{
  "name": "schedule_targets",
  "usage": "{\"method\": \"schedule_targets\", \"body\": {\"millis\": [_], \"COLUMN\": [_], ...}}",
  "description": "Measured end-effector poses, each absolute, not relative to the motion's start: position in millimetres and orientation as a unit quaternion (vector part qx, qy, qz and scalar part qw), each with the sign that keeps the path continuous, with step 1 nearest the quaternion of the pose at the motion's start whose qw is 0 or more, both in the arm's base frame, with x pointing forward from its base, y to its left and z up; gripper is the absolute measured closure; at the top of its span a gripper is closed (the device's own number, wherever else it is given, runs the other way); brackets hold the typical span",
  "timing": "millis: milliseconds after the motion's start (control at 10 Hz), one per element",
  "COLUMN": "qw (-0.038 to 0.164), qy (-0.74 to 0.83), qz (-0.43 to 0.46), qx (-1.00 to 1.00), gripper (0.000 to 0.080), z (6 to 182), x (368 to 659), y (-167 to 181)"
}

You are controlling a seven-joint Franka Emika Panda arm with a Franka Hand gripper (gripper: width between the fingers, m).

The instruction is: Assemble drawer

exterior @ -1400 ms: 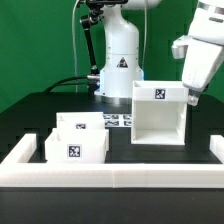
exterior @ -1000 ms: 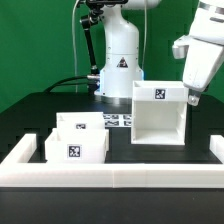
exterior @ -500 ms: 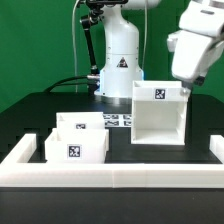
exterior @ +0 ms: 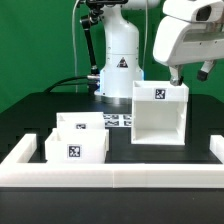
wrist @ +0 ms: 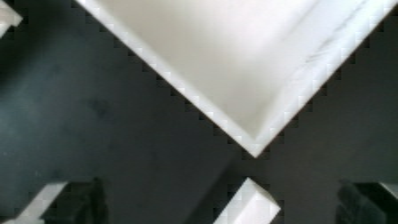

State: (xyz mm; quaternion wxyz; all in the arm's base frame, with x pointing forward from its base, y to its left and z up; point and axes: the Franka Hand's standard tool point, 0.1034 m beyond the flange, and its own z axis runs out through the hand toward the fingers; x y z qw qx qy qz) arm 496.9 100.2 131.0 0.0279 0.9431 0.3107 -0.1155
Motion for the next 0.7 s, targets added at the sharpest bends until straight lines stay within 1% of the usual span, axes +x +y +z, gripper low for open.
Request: {"method": "schedule_targets", "body": {"millis": [100, 200, 300, 400, 500, 600, 700], "qw": [0.032, 0.044, 0.051, 0.050, 0.038, 0.029, 0.017], "qy": [0.274, 0.193, 0.147, 0.110, 0.111, 0.106, 0.104], "qz": [-0.114, -0.110, -0.105, -0.096, -0.070, -0.055, -0.039], "qx": [0.954, 0.974, 0.982, 0.988, 0.991, 0.992, 0.994], "gripper": [0.0150, 0.0150, 0.0150, 0.0150, 0.0150, 0.0150, 0.0150], "z": [131.3, 136.9, 142.7, 147.8, 150.0, 147.2, 140.8], "x": [496.9, 490.4, 480.6, 470.1, 459.9, 449.0, 442.4], "y": [100.2, 95.8, 92.3, 91.3, 90.7, 90.5, 91.9]}}
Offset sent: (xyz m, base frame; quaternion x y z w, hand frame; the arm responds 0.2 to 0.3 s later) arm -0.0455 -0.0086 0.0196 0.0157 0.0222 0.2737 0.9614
